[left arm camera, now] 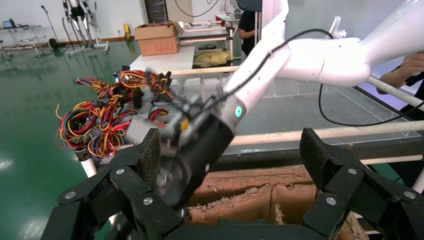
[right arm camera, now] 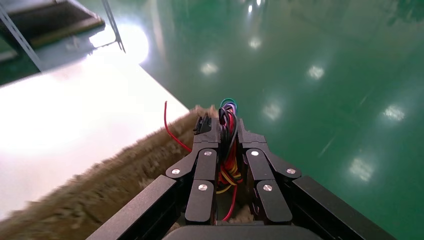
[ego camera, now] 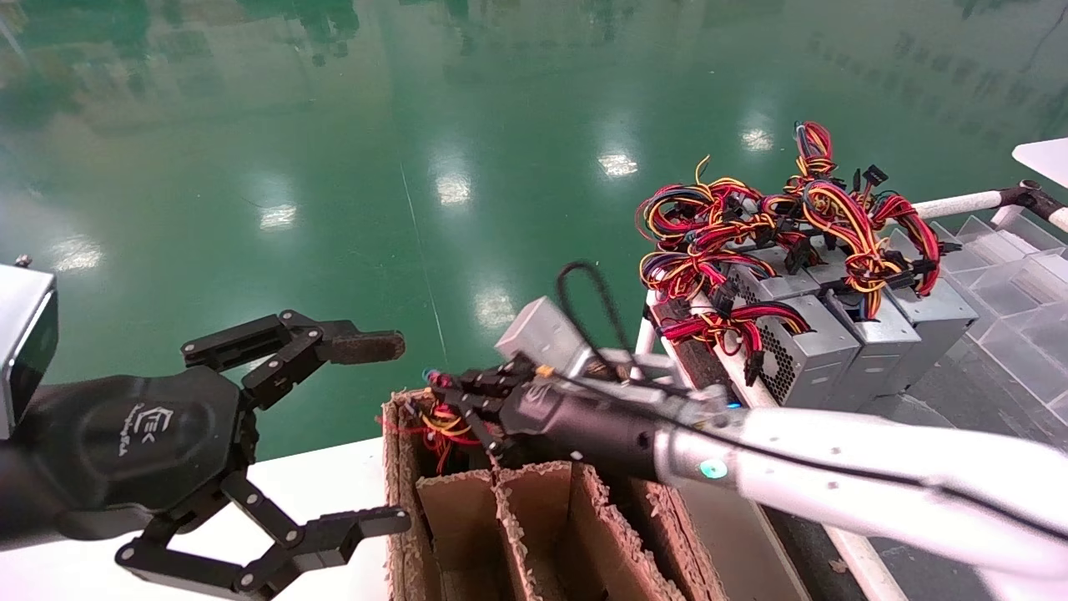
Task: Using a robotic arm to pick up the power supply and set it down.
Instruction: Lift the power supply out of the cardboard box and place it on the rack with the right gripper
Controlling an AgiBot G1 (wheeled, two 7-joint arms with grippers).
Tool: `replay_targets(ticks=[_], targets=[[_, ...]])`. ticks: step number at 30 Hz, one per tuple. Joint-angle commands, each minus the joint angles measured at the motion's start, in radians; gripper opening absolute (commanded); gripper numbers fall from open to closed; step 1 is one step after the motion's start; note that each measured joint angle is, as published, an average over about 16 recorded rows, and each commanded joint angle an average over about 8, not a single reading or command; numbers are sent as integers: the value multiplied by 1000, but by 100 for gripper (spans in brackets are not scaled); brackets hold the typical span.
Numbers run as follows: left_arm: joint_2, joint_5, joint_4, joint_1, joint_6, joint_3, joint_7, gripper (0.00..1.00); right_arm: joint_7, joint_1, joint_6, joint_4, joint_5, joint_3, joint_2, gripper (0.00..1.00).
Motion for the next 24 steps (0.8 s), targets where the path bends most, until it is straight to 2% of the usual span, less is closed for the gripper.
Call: replay_targets(ticks=[1, 15, 24], targets=[[0, 0, 0, 0, 0, 0, 0, 100, -12, -5, -12, 9, 43, 20, 20, 0], [0, 0, 0, 0, 0, 0, 0, 100, -128, -38, -158, -17, 424, 257, 192, 0], [0, 0, 0, 0, 0, 0, 0, 100, -198, -34, -289, -96, 606, 397, 307, 0]])
